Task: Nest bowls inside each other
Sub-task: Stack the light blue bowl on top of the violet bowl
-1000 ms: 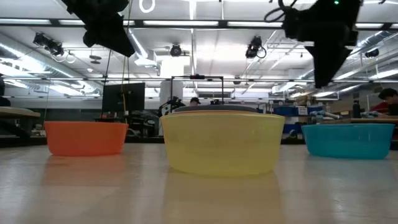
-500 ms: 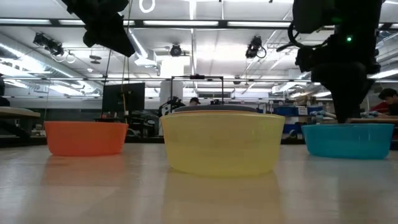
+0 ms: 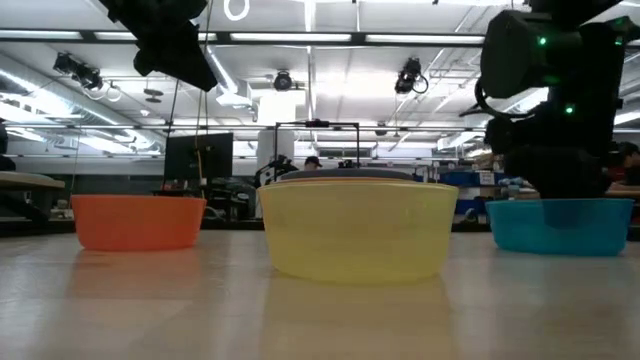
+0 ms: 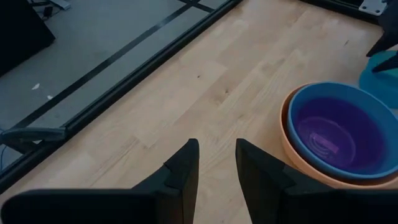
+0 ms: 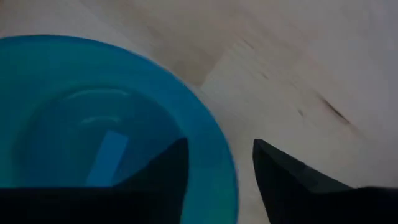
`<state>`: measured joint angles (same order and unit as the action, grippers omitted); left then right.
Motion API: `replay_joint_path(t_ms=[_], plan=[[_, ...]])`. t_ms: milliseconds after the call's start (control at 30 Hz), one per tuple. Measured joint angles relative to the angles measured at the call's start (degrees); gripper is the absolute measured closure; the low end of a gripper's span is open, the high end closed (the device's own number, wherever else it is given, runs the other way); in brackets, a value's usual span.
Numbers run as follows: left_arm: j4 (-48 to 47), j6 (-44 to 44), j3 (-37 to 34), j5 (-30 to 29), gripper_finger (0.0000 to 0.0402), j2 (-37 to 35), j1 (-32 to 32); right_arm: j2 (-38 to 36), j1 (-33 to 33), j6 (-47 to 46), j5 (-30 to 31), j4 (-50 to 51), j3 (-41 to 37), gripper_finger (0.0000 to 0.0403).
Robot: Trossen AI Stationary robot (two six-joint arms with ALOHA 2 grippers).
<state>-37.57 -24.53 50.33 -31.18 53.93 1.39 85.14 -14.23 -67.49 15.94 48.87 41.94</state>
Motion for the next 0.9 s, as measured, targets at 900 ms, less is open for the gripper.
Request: replay_joint_path(t_ms=[900], plan=[[1.9,-0.2,0.0,0.0,0.0287,0.0,0.0,-1.1,9.1,27.4,7.0,-10.6,22.8,0.0403]])
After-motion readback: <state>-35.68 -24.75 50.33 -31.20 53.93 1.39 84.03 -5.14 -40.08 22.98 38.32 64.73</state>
